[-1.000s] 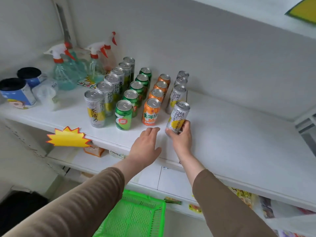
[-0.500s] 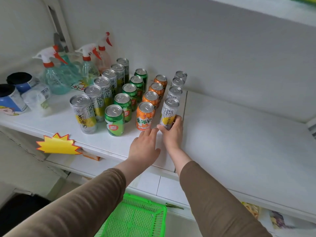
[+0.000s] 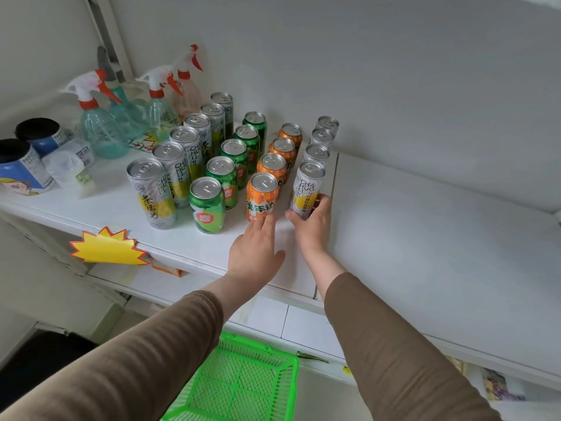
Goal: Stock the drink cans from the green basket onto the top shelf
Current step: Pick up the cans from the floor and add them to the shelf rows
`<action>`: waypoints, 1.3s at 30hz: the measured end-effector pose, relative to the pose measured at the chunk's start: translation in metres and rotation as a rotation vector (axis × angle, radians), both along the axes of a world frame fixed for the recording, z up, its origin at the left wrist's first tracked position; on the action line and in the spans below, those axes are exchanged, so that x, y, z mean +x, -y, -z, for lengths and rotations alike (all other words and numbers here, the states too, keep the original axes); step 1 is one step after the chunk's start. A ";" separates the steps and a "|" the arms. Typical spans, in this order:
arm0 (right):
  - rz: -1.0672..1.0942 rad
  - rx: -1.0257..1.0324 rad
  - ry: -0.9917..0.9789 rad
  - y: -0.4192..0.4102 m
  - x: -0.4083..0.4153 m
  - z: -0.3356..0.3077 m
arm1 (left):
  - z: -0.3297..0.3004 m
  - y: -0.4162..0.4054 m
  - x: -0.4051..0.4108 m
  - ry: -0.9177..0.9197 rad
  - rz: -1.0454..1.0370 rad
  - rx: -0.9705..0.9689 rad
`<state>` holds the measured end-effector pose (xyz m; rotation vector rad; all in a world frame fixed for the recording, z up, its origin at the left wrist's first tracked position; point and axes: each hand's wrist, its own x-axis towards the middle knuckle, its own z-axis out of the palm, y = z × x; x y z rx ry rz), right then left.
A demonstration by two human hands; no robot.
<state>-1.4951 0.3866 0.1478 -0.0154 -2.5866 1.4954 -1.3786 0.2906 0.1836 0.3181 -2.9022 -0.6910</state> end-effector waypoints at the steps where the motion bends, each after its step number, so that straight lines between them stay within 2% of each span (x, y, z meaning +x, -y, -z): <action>1: 0.001 0.002 0.002 -0.001 0.004 -0.002 | 0.001 0.001 0.003 -0.008 -0.001 0.005; 5: -0.002 0.074 -0.029 -0.004 0.041 -0.007 | 0.004 0.011 0.024 -0.057 0.007 0.044; 8: -0.042 0.166 -0.127 0.002 0.084 -0.009 | 0.008 0.028 0.052 -0.083 0.027 0.023; 15: -0.319 0.468 -0.347 0.059 0.198 -0.001 | 0.034 0.109 0.152 -0.105 0.000 -0.018; 21: -0.515 0.572 -0.282 0.138 0.313 0.045 | 0.081 0.203 0.279 -0.002 -0.123 0.039; 29: -0.783 0.703 0.011 0.233 0.443 0.190 | 0.215 0.297 0.445 0.259 -0.280 0.065; 39: -1.007 0.806 0.354 0.291 0.499 0.456 | 0.458 0.316 0.506 0.576 -0.411 0.228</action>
